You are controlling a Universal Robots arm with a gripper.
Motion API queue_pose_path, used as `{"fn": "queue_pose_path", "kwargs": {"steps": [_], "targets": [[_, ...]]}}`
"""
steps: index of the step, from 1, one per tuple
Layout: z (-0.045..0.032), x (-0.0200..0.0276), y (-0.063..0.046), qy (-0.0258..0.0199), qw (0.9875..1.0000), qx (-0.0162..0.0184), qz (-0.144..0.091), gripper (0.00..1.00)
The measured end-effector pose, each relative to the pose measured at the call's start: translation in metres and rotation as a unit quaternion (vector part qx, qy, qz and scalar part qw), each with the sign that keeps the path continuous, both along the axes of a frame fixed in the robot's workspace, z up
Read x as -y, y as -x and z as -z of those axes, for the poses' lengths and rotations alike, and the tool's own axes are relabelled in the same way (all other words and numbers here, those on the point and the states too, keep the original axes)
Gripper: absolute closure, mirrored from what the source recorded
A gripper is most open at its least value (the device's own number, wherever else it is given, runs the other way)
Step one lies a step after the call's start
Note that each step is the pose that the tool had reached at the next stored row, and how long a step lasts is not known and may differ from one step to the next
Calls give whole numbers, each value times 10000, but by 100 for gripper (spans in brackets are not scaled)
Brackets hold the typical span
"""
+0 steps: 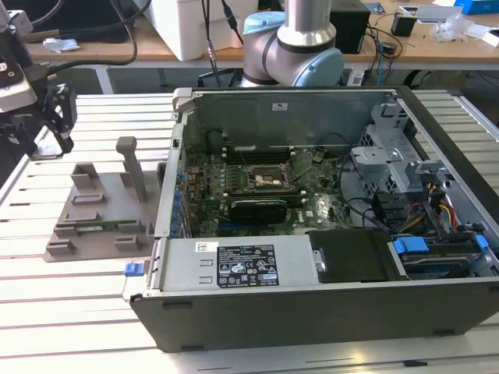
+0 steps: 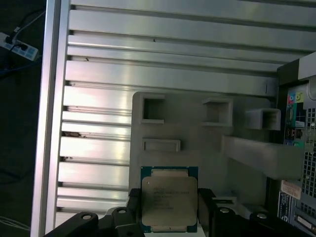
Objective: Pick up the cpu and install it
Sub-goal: 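Pick up the cpu and move it towards the insertion slot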
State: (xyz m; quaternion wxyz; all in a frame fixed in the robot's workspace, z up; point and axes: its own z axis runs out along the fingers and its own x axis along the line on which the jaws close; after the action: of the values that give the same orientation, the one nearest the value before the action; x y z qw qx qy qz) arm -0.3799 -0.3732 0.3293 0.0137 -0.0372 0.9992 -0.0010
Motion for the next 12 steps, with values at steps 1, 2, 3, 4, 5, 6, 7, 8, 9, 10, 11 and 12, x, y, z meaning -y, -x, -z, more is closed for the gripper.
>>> {"fn": "queue_pose_path", "kwargs": {"steps": [1,2,3,4,5,6,7,8,9,10,11,12], "targets": [[-34,0,0,0,10000,0,0,45],[-83,0,0,0,10000,0,0,45],[-102,0,0,0,10000,0,0,45],[-129,0,0,0,10000,0,0,45],[-158,0,0,0,10000,0,0,45],[-178,0,0,0,10000,0,0,45],[-211,0,0,0,10000,0,0,45],[-238,0,0,0,10000,0,0,45],[-264,0,0,0,10000,-1,0,45],[-337,0,0,0,10000,0,0,45],[-392,0,0,0,10000,0,0,45],[-441,0,0,0,10000,-1,0,45]]}}
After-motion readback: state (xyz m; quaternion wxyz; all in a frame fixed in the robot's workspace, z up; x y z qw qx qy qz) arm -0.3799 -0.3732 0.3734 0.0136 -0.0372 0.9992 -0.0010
